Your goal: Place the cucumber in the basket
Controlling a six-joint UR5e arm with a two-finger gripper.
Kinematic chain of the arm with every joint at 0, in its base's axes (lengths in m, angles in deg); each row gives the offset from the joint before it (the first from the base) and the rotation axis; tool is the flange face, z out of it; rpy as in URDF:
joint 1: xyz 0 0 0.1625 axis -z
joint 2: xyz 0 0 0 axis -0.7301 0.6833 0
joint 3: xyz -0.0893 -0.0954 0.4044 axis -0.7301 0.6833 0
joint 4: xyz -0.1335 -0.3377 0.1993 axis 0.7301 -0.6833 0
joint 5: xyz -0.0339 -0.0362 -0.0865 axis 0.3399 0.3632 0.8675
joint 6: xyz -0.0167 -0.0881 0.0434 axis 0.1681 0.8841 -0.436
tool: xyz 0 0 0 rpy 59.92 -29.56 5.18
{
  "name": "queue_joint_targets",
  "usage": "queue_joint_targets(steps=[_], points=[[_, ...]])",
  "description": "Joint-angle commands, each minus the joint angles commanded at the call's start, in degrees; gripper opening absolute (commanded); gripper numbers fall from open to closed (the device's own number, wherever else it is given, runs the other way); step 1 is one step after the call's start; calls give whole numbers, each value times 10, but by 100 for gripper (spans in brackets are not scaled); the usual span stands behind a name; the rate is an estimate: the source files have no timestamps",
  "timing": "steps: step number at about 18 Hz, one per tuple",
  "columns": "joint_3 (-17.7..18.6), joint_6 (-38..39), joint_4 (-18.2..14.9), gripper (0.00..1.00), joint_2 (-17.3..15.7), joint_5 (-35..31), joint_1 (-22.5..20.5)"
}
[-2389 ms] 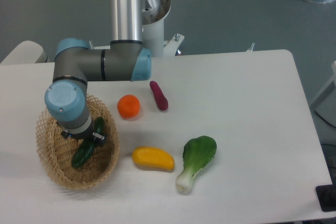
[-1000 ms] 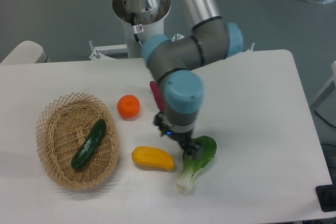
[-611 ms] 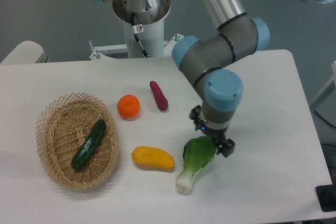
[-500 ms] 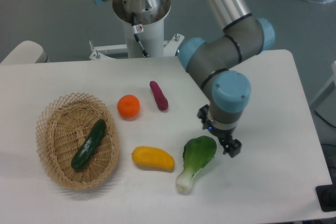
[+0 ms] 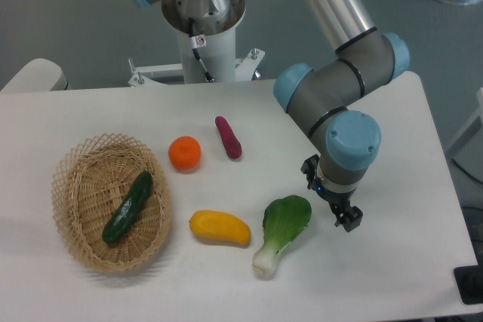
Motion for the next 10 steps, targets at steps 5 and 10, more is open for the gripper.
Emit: queue_joint_targets(steps=[5,10], points=[[1,0,7,100,3,9,0],[2,0,7,100,3,9,0]])
